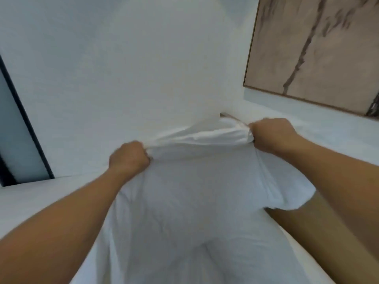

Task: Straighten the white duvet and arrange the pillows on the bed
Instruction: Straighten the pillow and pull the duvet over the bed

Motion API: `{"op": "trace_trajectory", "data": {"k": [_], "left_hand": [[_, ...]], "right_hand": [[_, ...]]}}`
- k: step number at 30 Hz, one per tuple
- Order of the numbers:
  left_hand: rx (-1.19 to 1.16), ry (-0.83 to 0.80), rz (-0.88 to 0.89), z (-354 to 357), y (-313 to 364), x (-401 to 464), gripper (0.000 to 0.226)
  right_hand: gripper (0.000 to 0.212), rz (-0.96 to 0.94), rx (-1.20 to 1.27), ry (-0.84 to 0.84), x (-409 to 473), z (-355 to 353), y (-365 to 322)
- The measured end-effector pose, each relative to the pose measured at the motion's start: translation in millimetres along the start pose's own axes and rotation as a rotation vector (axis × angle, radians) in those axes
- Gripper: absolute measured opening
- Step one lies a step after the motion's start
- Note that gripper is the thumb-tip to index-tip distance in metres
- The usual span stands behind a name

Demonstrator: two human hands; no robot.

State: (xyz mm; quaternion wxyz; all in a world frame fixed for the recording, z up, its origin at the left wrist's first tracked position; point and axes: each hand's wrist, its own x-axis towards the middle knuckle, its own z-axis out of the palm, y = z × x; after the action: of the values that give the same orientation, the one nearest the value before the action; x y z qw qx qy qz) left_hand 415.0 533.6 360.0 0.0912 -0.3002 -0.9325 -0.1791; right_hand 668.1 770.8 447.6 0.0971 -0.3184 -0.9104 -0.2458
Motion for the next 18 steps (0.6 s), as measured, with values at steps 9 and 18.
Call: {"op": "trace_trajectory", "data": {"k": [9,18], "left_hand": [[0.042,-0.194,0.26,-310,95,-20,0.007],[0.045,-1.071,0.216,-409,87,-83,0.045]], "right_hand": [[0.024,0.036,0.0,-0.248,40,-257,91],[0.048,-0.07,-0.361,-0.851,9,-355,93]]}}
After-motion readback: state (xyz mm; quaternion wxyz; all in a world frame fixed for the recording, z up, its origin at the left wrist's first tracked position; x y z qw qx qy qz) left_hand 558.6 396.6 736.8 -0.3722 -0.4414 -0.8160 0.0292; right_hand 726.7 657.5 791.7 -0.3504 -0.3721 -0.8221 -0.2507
